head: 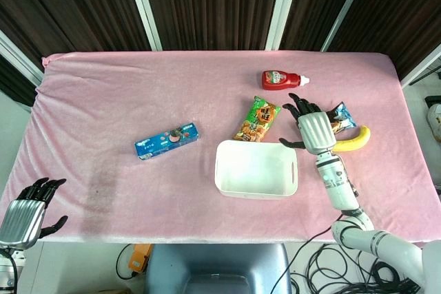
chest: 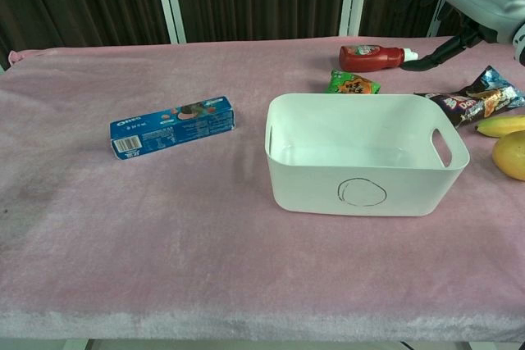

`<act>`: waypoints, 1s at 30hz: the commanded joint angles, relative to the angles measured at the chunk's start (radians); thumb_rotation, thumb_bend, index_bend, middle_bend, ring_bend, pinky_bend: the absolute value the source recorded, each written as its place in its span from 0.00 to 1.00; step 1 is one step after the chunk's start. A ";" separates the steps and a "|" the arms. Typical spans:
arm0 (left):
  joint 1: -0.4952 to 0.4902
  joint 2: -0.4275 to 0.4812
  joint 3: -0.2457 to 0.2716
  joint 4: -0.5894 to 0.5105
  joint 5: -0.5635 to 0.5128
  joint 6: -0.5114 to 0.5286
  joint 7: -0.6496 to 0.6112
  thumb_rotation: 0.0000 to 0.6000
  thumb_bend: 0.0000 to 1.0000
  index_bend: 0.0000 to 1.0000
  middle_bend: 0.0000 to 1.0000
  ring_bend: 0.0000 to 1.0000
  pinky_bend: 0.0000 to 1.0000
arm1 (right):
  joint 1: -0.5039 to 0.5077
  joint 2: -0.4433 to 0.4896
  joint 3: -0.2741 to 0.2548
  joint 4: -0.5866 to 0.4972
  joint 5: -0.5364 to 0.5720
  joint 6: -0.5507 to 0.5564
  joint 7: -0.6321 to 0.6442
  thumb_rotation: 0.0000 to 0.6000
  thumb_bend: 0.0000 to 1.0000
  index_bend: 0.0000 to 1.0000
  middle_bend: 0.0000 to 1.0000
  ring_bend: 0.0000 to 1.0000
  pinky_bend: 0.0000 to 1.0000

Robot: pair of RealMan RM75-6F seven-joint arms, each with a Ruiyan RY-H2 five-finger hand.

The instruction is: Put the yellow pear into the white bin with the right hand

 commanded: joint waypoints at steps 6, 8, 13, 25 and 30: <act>0.002 0.001 0.000 -0.002 -0.001 0.003 0.001 1.00 0.20 0.20 0.25 0.17 0.30 | 0.005 -0.003 -0.008 0.018 0.008 0.010 0.014 1.00 0.25 0.39 0.23 0.25 0.42; 0.002 0.001 0.000 -0.002 -0.001 0.005 0.001 1.00 0.20 0.20 0.25 0.17 0.30 | 0.005 -0.001 -0.011 0.019 0.008 0.013 0.018 1.00 0.25 0.39 0.23 0.25 0.42; 0.001 0.001 0.001 -0.003 -0.004 -0.002 0.006 1.00 0.20 0.20 0.25 0.17 0.30 | 0.005 0.000 -0.013 0.023 0.015 0.018 0.029 1.00 0.25 0.39 0.23 0.25 0.42; 0.006 0.003 0.001 -0.007 -0.002 0.009 0.005 1.00 0.20 0.20 0.26 0.17 0.30 | -0.064 0.064 -0.061 -0.053 0.000 0.090 0.016 1.00 0.25 0.39 0.23 0.25 0.43; 0.007 0.005 0.000 -0.009 -0.006 0.007 0.004 1.00 0.20 0.20 0.26 0.17 0.30 | -0.190 0.154 -0.112 -0.189 0.006 0.207 -0.054 1.00 0.25 0.37 0.23 0.25 0.43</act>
